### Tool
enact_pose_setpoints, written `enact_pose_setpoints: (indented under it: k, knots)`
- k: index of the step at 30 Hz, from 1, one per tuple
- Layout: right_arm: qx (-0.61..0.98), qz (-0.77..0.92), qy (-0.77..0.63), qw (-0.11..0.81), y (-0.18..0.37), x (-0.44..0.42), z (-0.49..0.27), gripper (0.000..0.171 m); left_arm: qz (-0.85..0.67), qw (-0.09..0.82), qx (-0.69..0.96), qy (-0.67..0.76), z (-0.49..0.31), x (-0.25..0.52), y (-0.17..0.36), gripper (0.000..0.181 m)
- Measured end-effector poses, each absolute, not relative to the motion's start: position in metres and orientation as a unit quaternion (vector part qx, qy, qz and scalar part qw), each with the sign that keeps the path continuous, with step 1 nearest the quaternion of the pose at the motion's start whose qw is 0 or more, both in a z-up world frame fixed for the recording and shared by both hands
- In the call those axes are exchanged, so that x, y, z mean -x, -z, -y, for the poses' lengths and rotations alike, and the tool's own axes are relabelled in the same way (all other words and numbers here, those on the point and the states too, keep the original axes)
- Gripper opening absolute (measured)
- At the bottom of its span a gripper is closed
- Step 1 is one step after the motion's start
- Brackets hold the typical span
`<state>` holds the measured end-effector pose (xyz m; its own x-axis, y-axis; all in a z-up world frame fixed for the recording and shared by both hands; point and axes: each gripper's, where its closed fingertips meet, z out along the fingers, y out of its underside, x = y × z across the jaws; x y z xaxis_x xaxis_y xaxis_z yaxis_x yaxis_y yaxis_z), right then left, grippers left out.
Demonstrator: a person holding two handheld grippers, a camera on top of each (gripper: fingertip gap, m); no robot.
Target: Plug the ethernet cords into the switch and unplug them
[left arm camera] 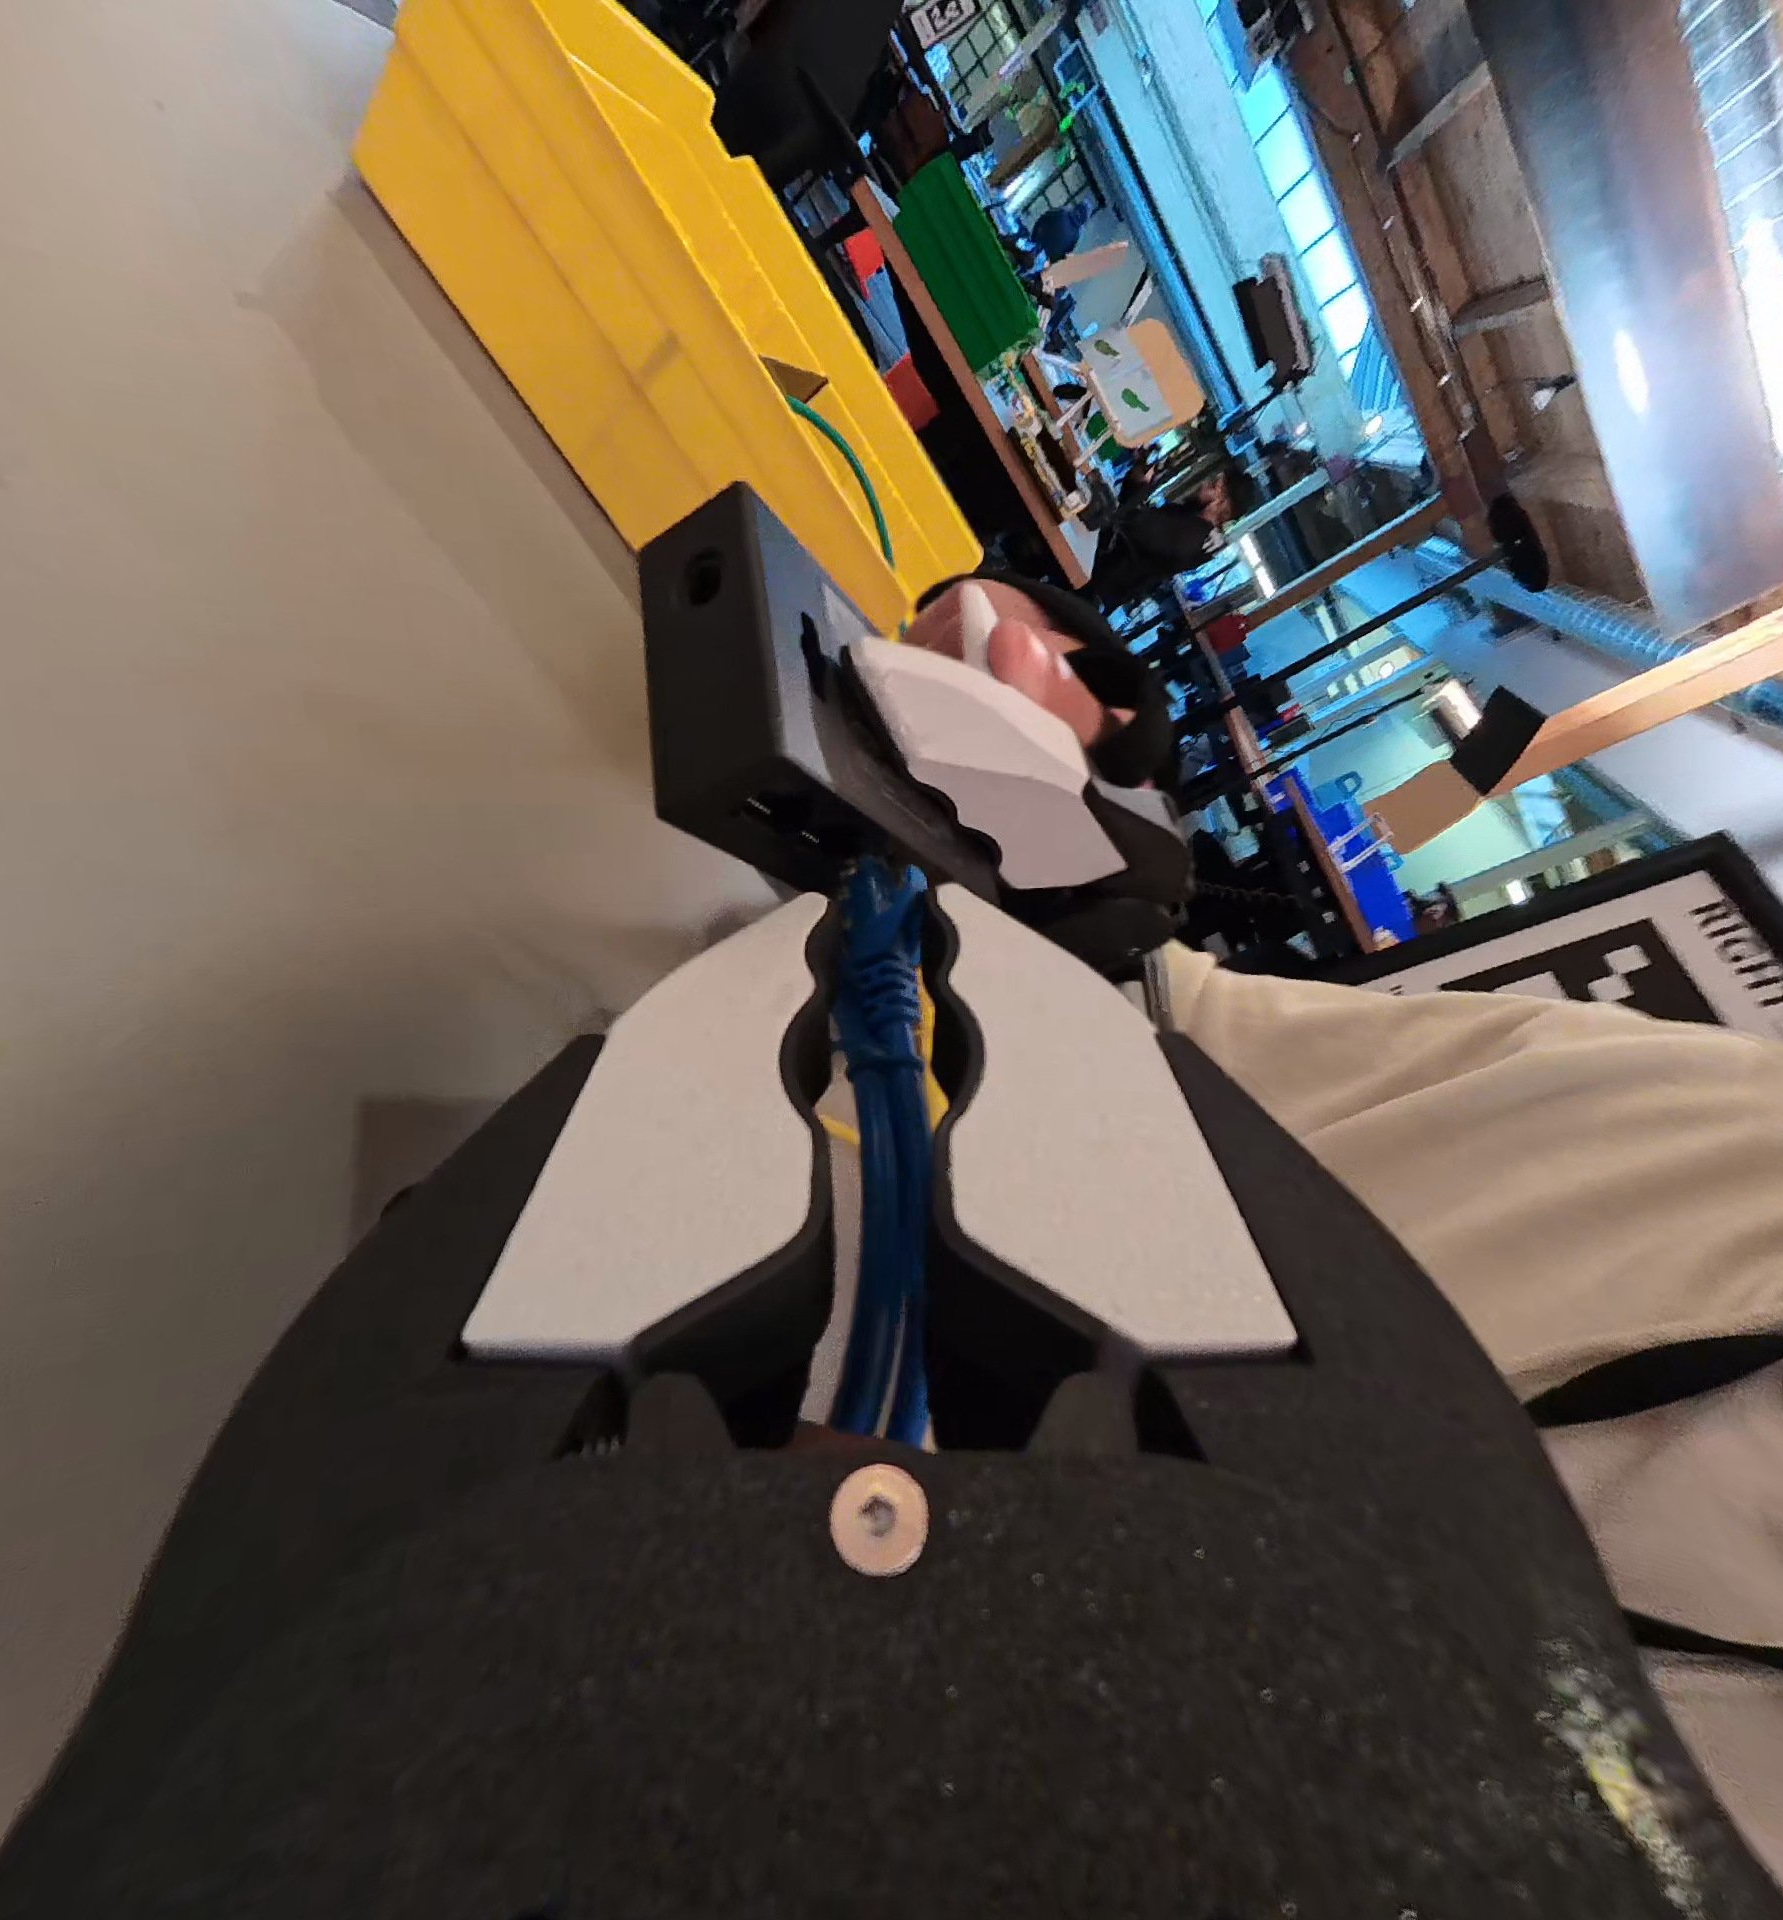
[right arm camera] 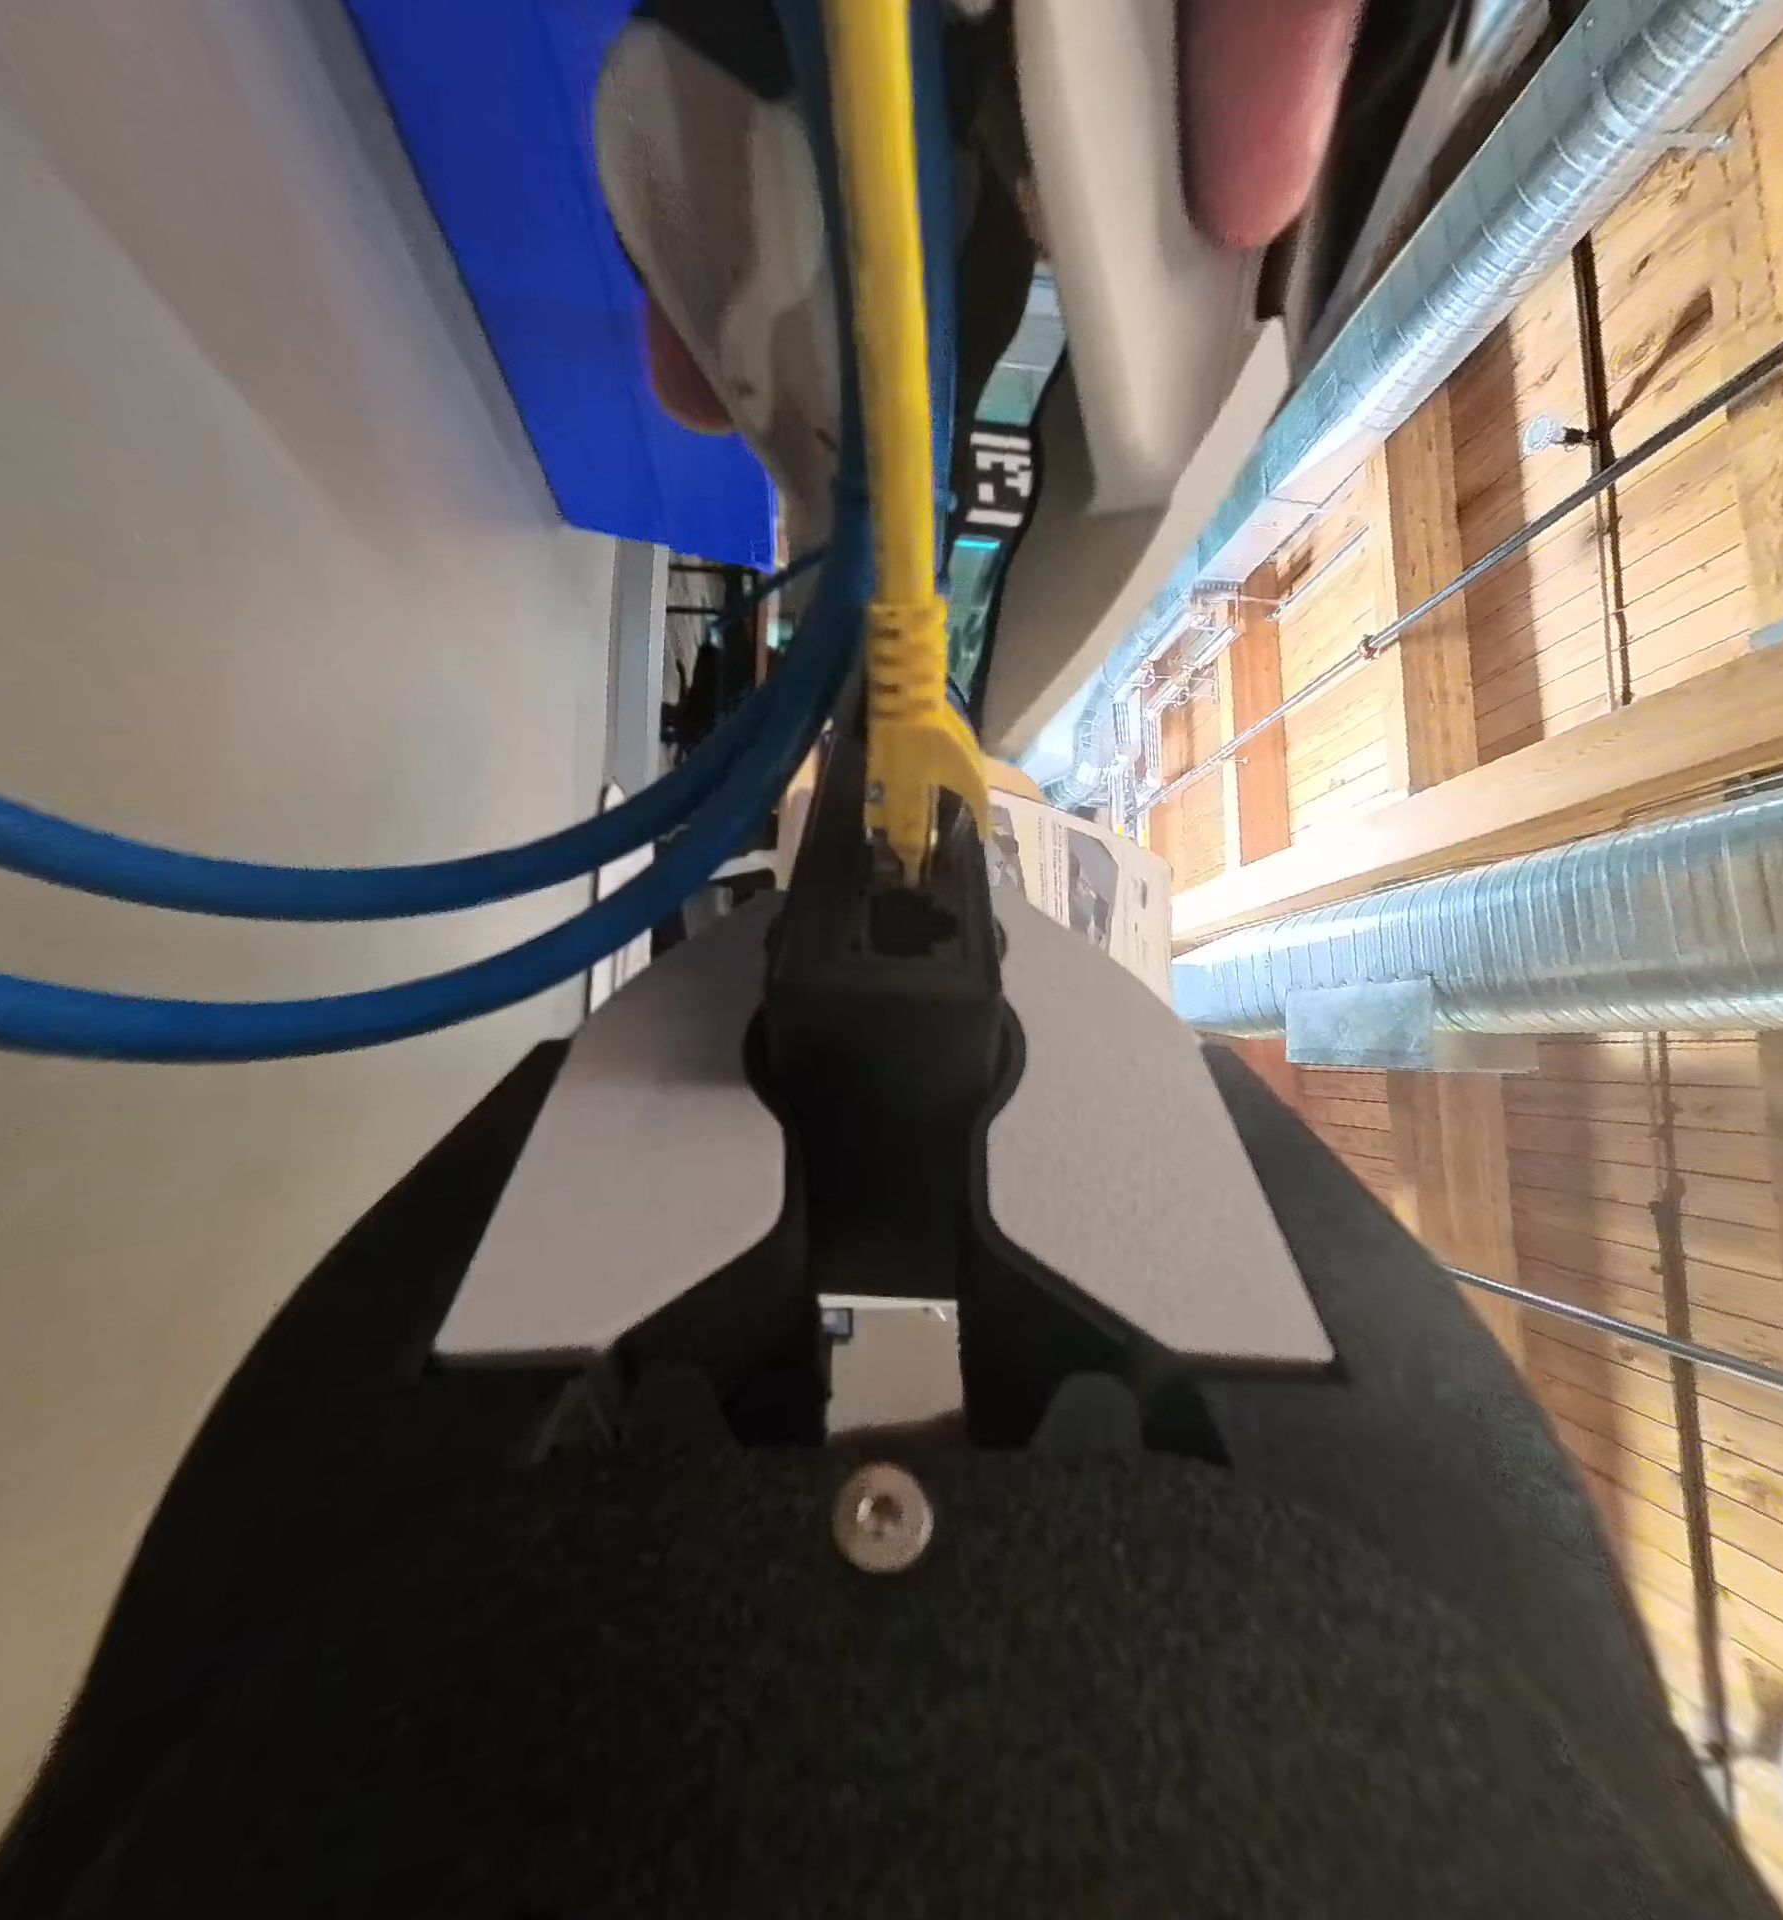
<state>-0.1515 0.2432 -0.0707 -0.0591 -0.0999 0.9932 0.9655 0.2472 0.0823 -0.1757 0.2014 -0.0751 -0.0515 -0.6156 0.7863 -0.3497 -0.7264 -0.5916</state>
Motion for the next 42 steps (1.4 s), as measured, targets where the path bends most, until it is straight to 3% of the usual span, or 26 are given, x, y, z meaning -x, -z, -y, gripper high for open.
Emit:
enact_pose_setpoints:
  k: [22,26,32,42]
  knots:
    - [0.370,0.573,0.498,0.535,0.088,0.160,-0.247,0.033,-0.430,0.139,0.693,0.562,-0.208,0.181,0.098,0.010]
    - [0.389,0.559,0.490,0.544,0.083,0.157,-0.249,0.030,-0.447,0.189,0.679,0.551,-0.212,0.179,0.090,0.008]
    - [0.425,0.548,0.460,0.554,0.084,0.151,-0.253,0.030,-0.560,0.350,0.630,0.408,-0.216,0.183,0.080,0.008]
    - [0.418,0.548,0.470,0.551,0.082,0.150,-0.252,0.030,-0.607,0.337,0.621,0.364,-0.212,0.191,0.087,0.016]
